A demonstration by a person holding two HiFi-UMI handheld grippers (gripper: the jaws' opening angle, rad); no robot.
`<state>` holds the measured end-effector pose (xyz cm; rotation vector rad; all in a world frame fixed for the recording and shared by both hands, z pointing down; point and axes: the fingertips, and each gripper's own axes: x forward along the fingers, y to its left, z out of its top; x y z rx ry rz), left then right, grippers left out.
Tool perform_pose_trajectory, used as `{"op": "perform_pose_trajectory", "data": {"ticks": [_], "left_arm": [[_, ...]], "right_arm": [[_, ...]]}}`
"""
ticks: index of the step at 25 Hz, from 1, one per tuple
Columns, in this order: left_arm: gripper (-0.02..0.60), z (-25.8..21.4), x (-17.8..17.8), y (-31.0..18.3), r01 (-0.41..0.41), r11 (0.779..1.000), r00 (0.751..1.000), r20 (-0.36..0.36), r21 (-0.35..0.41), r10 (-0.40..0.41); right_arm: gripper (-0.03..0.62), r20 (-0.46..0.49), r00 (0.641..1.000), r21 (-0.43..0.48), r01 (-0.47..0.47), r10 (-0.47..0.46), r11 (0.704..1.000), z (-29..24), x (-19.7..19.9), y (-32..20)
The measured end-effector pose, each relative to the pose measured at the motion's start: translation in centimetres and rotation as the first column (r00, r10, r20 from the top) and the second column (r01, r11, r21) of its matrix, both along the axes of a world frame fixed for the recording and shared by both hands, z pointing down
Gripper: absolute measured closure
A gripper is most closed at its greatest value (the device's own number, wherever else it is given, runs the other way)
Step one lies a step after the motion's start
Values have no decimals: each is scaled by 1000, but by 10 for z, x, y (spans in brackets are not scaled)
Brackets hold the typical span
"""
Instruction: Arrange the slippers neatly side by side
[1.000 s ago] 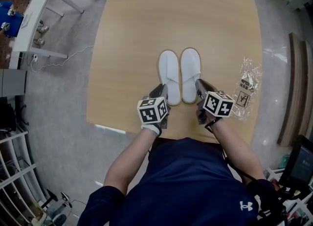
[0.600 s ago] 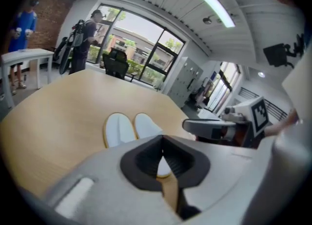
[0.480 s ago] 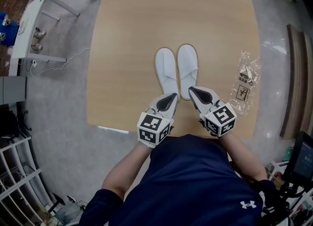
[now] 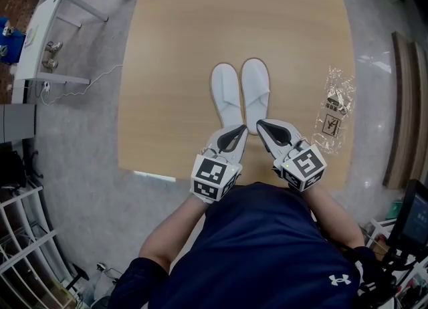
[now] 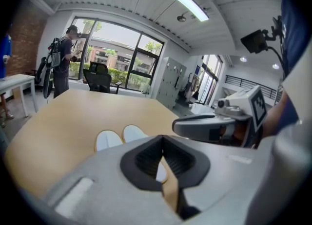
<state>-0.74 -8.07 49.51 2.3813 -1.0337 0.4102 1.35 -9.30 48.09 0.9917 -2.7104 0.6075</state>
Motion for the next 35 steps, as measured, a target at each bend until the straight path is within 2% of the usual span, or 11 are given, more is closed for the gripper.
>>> {"op": "perform_pose_trajectory", "data": {"ticks": [12, 35], "left_arm": [[578, 6, -9, -3, 32, 999, 999, 14, -15, -32], [578, 7, -11, -1, 45, 998, 999, 10, -37, -44]], "right_arm": [[583, 2, 1000, 8, -8, 8, 1000, -4, -1, -6], [583, -7, 1000, -6, -28, 28, 1000, 1, 5, -4]]}}
